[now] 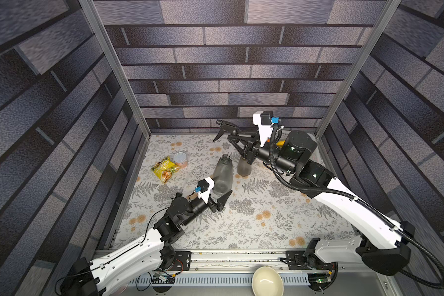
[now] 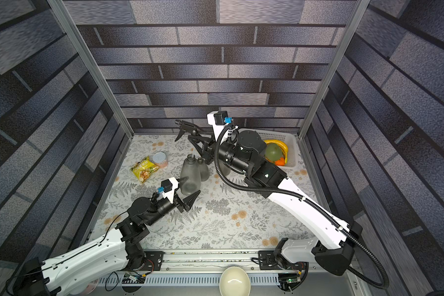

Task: Attach spray nozzles to spray bottles
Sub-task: Insert the spray nozzle into the spray bottle.

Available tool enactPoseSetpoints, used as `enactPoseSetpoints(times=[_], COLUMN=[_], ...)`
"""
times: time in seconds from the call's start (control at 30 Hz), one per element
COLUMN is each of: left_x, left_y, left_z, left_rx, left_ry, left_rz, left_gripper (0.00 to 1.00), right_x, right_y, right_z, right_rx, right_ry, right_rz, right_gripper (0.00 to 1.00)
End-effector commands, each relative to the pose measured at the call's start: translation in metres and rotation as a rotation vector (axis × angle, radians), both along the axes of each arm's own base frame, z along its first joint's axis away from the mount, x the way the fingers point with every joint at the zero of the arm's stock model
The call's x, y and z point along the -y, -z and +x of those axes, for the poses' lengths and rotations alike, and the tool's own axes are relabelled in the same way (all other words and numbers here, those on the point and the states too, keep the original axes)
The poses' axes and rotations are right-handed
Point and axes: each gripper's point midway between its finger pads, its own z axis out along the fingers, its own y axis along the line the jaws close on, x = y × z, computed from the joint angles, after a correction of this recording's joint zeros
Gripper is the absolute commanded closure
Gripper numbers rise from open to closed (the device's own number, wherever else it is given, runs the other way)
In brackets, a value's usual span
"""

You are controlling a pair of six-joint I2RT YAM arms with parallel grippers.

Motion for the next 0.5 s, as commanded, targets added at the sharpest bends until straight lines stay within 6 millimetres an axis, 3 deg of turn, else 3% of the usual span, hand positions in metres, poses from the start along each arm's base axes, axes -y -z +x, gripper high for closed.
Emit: enactPoseSetpoints(times=[0.0, 0.47], left_x=[0.000, -0.003], left_y=[-0.032, -0.037], left_z=[-0.002, -0.003], left_rx=[0.051, 0.065], left_ry=[0.017, 0.013], left_rz=[-0.088, -0.086], left_gripper=[0.22, 0.22], right_x=[0.003, -0.011], right_y=[-0.012, 0.025], right_z=[-0.017, -0.010], right_rx=[0.016, -0.070], right_ry=[-0.066, -0.094], right_rz=[0.124, 0.143], right_gripper=[0.77, 0.77])
